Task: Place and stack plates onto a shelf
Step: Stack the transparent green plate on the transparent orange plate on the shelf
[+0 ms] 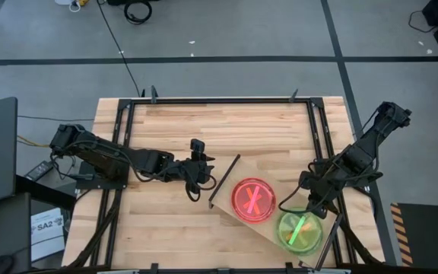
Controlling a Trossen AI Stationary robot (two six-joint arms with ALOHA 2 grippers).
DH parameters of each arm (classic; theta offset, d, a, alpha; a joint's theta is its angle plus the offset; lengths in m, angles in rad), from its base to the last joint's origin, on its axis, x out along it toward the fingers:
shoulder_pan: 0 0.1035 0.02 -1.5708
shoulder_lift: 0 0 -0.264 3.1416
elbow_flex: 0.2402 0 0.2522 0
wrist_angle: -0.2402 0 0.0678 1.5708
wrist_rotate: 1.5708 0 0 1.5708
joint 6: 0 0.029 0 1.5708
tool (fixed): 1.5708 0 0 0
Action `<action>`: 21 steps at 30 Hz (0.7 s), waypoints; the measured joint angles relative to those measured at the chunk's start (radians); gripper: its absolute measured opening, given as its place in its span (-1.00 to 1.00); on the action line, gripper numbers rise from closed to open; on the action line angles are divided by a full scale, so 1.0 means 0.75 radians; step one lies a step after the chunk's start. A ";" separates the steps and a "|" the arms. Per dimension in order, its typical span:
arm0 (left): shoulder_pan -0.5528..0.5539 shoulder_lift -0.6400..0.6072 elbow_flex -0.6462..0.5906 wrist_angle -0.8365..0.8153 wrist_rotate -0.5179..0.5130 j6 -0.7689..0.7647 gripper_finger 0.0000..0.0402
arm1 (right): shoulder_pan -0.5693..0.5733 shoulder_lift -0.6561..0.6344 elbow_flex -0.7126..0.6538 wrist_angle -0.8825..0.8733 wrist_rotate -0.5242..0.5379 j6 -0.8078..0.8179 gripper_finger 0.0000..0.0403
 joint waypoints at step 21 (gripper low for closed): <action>0.000 0.000 0.000 0.000 0.000 0.001 -0.30 | 0.000 0.000 0.000 0.000 -0.096 0.021 -0.80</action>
